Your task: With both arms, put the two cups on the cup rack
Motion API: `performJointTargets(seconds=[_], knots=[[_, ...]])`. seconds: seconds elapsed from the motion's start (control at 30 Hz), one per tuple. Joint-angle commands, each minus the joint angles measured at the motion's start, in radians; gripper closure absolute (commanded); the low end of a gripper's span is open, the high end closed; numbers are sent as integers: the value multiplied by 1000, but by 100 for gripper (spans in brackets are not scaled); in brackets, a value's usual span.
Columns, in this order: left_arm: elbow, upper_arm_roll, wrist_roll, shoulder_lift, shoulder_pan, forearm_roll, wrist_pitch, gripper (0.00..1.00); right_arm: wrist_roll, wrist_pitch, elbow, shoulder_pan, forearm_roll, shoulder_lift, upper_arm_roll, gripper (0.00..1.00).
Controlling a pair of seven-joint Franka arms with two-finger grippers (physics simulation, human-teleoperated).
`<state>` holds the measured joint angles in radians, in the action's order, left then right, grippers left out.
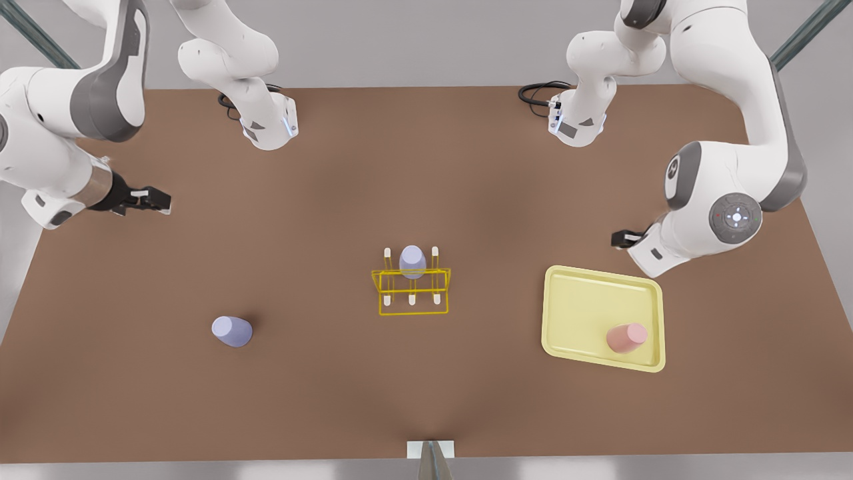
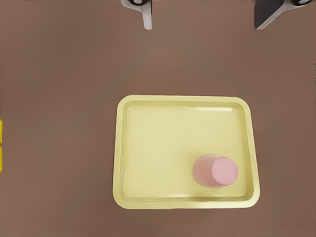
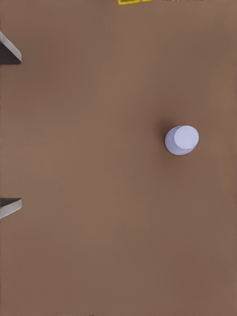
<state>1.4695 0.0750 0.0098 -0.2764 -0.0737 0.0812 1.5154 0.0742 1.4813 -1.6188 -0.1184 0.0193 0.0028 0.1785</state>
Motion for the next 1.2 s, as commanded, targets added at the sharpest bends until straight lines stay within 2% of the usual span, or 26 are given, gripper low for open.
performJointTargets(seconds=[0.0, 0.07, 0.1, 0.13, 0.17, 0.23, 0.3, 0.5, 0.67, 0.93, 0.97, 1.0, 1.17], knots=[[-6, 0, -93, -1, 0, 2, 109, 0, 61, 120, -1, -18, -1, 0, 12, 0], [-9, -4, -93, -38, 2, 9, 115, 0, 61, 135, 34, -23, -5, 94, 12, 0], [-69, -20, -93, -108, 5, 9, 123, 0, 62, 189, 69, -24, -28, 183, 10, 0], [-205, -23, -93, -271, 34, 11, 146, 0, 62, 367, 88, -50, -24, 311, 4, 0], [-235, -24, -91, -334, 43, 14, 207, 0, 55, 451, 92, -55, -30, 382, 2, 0], [-235, -32, -93, -432, 75, 12, 391, 0, 52, 612, 91, -55, -97, 497, 2, 0], [-227, -34, -93, -471, 100, 9, 439, 0, 52, 706, 89, -58, -108, 552, 1, 0], [-218, -32, -93, -526, 106, 8, 439, 0, 62, 795, 89, -38, -171, 623, 1, 0], [-160, -32, -93, -553, 107, 5, 493, 0, 75, 797, 83, -12, -197, 654, 1, 0], [-155, -32, -93, -592, 117, 8, 554, 0, 96, 792, 33, -24, -193, 663, 1, 0], [-155, -32, -93, -596, 117, 9, 556, 5, 98, 787, 19, -26, -185, 657, 1, 0], [-155, -32, -93, -596, 117, 9, 556, 18, 98, 786, 7, -29, -185, 652, 1, 0], [-156, -32, -99, -600, 117, 9, 554, 20, 98, 778, -15, -40, -168, 648, 2, 0]])
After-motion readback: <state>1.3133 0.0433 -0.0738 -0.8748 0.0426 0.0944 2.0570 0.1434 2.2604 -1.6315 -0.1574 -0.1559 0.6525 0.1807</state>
